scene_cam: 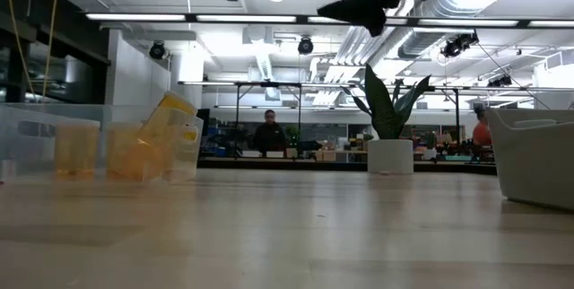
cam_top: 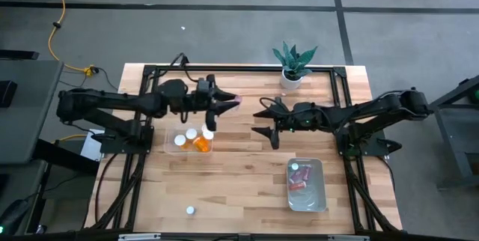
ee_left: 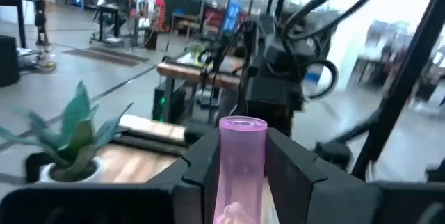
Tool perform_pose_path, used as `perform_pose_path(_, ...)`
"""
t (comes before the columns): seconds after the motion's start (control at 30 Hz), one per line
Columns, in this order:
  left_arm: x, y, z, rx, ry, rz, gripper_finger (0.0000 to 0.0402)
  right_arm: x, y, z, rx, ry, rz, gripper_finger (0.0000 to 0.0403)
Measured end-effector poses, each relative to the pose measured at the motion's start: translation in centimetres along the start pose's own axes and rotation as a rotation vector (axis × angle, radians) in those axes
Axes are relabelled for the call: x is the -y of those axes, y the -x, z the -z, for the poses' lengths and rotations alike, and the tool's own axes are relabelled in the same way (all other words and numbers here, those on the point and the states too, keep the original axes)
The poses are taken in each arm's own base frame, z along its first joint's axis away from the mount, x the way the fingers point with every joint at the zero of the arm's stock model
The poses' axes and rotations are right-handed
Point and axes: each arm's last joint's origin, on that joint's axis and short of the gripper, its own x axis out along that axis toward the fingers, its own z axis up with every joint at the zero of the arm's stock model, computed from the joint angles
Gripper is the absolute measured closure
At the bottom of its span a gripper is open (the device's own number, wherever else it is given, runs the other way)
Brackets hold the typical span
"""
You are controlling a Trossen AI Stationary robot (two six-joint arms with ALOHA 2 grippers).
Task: Pick and place medicine bottles into bin by pill shape (circle, oval)
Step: Put the small pink pill bottle into the gray bin
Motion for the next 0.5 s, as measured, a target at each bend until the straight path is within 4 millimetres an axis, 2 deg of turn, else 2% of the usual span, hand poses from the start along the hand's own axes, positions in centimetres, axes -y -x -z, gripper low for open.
perform_pose_path(0.2,0.0,-2.1,1.5,0.037,0.082,0.036,0.0313,0.6,-0.4,-1.0,0.132,-0.034,0.097,0.0155)
perform_pose_path(0.5,0.1,-3.8,3.0,0.092,0.091,0.036,0.0313,0.7,-0.3,-2.0,0.206,-0.108,-0.039,0.0155)
